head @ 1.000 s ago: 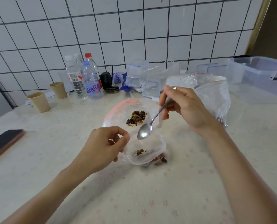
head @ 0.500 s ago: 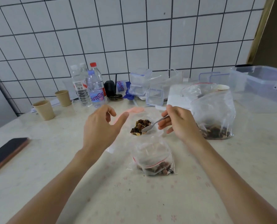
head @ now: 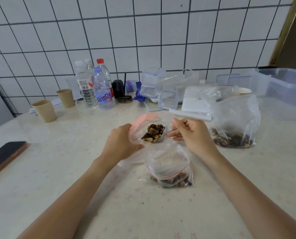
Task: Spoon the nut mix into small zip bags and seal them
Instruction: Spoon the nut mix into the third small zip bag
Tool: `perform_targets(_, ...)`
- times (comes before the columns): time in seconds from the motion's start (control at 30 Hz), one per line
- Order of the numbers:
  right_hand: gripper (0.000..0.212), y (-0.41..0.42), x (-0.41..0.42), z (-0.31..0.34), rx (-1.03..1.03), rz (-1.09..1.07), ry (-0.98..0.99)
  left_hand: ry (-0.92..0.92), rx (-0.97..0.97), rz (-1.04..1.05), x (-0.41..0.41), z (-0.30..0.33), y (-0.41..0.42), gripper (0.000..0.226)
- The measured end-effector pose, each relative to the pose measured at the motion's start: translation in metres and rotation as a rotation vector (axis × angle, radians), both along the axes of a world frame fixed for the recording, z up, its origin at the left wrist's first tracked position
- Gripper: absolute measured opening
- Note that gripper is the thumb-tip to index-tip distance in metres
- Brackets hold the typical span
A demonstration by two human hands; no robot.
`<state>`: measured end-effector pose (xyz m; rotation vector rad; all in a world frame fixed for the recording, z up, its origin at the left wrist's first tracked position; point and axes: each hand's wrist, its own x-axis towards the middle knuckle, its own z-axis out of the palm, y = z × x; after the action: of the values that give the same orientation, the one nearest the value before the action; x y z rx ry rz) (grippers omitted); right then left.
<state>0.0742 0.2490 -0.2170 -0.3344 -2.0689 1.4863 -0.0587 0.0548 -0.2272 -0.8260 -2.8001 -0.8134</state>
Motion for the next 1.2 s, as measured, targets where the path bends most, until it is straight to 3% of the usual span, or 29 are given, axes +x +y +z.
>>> perform_targets(0.17, 0.032, -0.001, -0.002, -0.003, -0.205, 0.014, -0.023, -0.016, 0.099, -0.079, 0.000, 0.001, -0.001, 0.047)
perform_targets(0.37, 0.032, -0.002, 0.000, -0.003, -0.243, -0.008, -0.032, -0.039, 0.215, -0.136, 0.005, 0.003, 0.000, 0.061)
perform_targets(0.57, 0.028, -0.011, -0.003, -0.010, -0.255, 0.038, -0.049, -0.013, 0.236, -0.183, 0.009, 0.004, 0.001, 0.059)
perform_targets(0.83, 0.028, -0.007, 0.000, -0.009, -0.376, 0.054, -0.064, -0.016, 0.434, -0.140, 0.010, 0.008, -0.004, 0.067)
perform_targets(1.2, 0.036, 0.003, 0.004, 0.004, -0.523, 0.010, -0.084, -0.011, 0.413, -0.017, 0.008, 0.016, -0.014, 0.072)
